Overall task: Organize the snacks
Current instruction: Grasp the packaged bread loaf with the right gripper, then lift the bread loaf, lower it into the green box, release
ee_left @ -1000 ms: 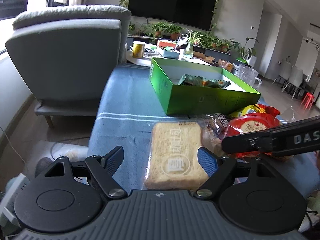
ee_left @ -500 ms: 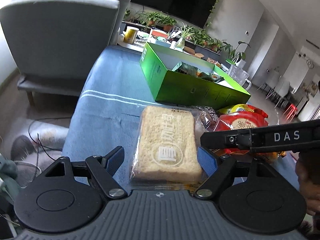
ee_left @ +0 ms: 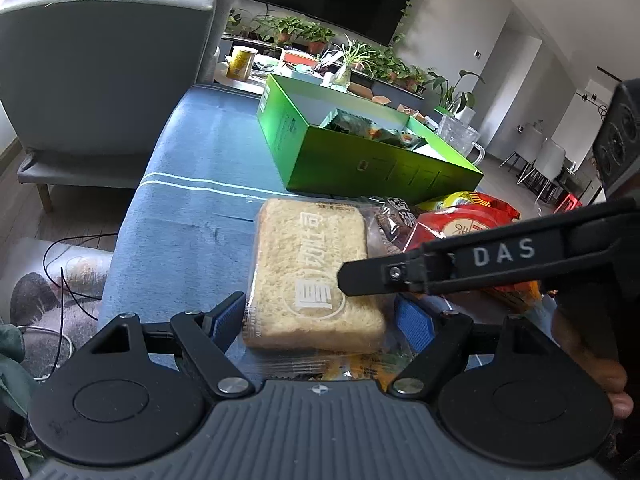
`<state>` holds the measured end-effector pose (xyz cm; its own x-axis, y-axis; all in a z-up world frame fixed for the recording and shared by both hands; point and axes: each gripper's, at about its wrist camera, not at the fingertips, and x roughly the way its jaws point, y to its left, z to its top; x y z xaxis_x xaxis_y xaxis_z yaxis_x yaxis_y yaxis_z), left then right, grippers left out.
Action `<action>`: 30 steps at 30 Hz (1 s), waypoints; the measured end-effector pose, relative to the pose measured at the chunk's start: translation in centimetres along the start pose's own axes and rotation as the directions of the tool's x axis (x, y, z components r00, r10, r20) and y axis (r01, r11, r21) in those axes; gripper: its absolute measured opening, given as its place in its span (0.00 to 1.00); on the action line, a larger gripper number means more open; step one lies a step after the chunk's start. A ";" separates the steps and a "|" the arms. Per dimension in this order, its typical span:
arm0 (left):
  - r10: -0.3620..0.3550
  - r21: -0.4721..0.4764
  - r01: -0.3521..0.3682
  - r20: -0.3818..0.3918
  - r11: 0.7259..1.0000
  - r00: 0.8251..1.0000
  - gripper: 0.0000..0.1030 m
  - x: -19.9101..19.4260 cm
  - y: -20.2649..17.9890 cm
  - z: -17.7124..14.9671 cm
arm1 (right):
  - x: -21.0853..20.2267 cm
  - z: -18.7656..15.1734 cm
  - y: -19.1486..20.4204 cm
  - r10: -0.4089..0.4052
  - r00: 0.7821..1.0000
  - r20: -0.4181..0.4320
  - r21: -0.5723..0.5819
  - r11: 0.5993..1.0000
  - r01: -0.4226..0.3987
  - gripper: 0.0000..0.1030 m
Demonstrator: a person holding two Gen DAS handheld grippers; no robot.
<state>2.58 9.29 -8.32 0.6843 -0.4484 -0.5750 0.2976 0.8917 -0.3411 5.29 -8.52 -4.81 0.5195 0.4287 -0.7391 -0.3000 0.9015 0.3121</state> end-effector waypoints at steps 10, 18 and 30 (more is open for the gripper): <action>-0.011 0.055 0.009 0.021 0.998 1.000 0.75 -0.8 -1.8 0.2 | -0.5 -0.1 0.3 -0.009 0.999 0.031 -0.013 1.000 0.009 0.78; -0.099 0.078 0.097 0.020 0.992 0.995 0.75 -1.1 -3.4 0.5 | -2.2 -0.1 -0.7 -0.032 0.997 0.064 -0.011 0.999 0.033 0.78; -0.044 0.026 0.044 0.025 0.999 0.999 0.71 -1.3 -2.1 0.7 | -2.2 -0.3 -2.4 -0.065 0.997 0.046 0.018 0.998 0.064 0.78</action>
<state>1.51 8.00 -6.32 0.6872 -0.4857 -0.5403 0.3443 0.8726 -0.3465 4.60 -11.69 -4.11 0.5742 0.3716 -0.7296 -0.2515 0.9281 0.2747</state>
